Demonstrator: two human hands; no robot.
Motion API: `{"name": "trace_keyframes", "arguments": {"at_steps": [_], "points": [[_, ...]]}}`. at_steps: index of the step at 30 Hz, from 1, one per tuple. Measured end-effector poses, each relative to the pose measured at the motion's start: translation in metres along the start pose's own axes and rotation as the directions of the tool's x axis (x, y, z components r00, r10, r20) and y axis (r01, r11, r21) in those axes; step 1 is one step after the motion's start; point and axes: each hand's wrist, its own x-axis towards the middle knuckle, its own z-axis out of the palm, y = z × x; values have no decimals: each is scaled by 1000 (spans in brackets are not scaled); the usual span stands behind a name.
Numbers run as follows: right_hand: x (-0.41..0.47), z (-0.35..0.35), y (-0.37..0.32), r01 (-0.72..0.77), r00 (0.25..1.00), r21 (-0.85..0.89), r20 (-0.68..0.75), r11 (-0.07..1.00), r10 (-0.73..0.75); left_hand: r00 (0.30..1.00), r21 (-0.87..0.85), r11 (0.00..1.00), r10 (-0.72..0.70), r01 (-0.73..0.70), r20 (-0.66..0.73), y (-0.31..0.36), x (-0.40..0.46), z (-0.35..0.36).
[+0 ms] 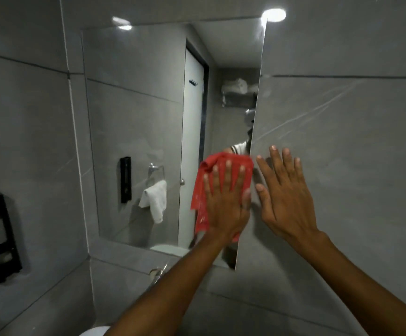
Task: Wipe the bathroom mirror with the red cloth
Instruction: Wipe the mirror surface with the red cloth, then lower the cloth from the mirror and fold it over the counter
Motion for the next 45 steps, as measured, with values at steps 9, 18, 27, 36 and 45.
{"name": "trace_keyframes", "arguments": {"at_steps": [9, 18, 27, 36, 45], "points": [[23, -30, 15, -50, 988, 44, -146, 998, 56, 983, -53, 997, -67, 59, -169, 68, 285, -76], [-53, -5, 23, -178, 984, 52, 35, 983, 177, 991, 62, 998, 14, -6, -134, 35, 97, -17], [-115, 5, 13, -178, 965, 73, 210, 981, 160, 947, -50, 997, -33, 52, 319, 14, -218, 18], [-238, 23, 2, -886, 449, 307, 755, 346, 479, 78, -256, -568, -318, 782, 945, 81, -255, -54], [-416, 74, -16, -773, -139, -110, 990, -625, -2, -323, 189, -373, -337, 908, 884, 92, -359, -33]]}}
